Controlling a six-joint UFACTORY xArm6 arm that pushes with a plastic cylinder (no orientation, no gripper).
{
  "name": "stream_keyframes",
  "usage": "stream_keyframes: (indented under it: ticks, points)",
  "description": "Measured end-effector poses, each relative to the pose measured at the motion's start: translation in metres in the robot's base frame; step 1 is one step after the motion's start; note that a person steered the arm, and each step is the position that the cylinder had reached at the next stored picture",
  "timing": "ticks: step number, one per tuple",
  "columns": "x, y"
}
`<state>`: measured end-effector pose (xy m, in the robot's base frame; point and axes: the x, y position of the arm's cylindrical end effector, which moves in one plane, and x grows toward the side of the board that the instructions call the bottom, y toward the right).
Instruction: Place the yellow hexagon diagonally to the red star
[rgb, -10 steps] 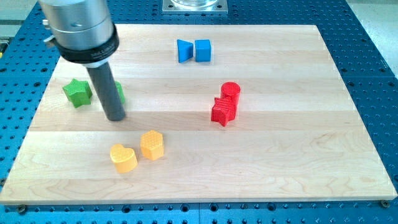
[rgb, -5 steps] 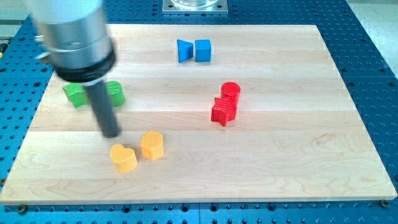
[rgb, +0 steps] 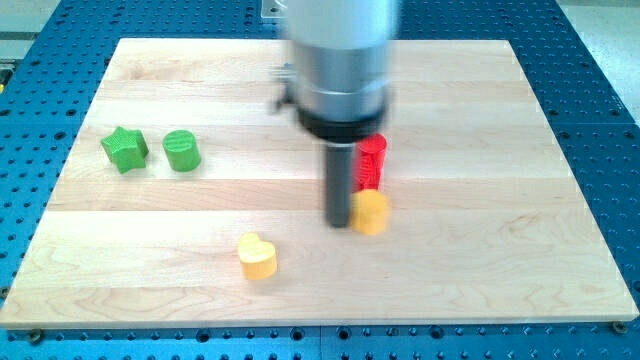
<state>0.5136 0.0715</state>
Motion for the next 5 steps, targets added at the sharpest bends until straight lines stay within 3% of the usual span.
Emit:
stream_keyframes:
  ticks: [1,2,3,4,5]
  points:
    - [0.047,-0.009]
    - [0.033,0.047]
    - [-0.039,0.059]
    - [-0.011,0.013]
    - [0.036,0.037]
